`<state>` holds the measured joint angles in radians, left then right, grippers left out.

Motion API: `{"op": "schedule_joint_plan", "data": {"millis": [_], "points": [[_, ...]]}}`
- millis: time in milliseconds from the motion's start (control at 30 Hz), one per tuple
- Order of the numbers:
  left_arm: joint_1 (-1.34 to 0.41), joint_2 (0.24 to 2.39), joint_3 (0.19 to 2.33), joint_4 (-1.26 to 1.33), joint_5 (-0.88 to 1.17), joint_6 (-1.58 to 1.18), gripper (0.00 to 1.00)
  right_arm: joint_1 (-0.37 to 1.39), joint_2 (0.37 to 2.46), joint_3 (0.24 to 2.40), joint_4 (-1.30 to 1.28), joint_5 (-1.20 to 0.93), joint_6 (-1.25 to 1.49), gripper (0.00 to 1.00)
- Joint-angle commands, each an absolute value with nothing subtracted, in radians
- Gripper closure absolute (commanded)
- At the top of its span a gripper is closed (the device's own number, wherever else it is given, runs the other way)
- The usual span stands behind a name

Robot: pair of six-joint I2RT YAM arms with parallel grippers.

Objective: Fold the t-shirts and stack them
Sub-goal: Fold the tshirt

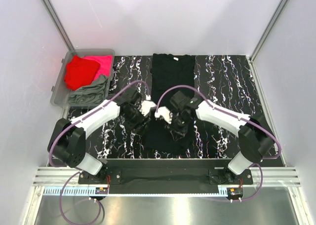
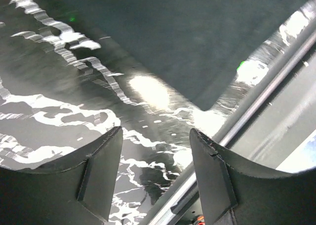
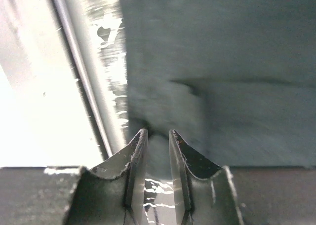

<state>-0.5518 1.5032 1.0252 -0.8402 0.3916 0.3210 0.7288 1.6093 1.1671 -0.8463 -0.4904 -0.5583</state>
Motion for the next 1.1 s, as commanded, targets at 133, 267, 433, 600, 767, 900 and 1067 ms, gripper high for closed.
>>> {"op": "schedule_joint_plan", "data": {"millis": [133, 267, 433, 600, 767, 900, 1067], "points": [[-0.373, 1.428, 1.026, -0.784, 0.463, 0.253, 0.39, 0.807, 1.598, 1.112, -0.789, -0.488, -0.6, 0.69], [-0.281, 1.427, 1.035, -0.784, 0.485, 0.236, 0.38, 0.81, 1.624, 1.092, -0.746, -0.466, -0.588, 0.68], [-0.244, 1.416, 1.042, -0.784, 0.479, 0.242, 0.38, 0.811, 1.66, 1.074, -0.703, -0.443, -0.586, 0.66], [-0.222, 1.414, 1.045, -0.784, 0.474, 0.247, 0.38, 0.81, 1.697, 1.068, -0.667, -0.431, -0.578, 0.64], [-0.204, 1.408, 1.039, -0.785, 0.474, 0.247, 0.38, 0.81, 1.733, 1.065, -0.64, -0.42, -0.583, 0.64], [-0.201, 1.399, 1.031, -0.788, 0.468, 0.255, 0.38, 0.81, 1.753, 1.052, -0.618, -0.408, -0.588, 0.63], [-0.196, 1.39, 1.025, -0.792, 0.46, 0.261, 0.37, 0.81, 1.778, 1.051, -0.603, -0.405, -0.586, 0.64]]}}
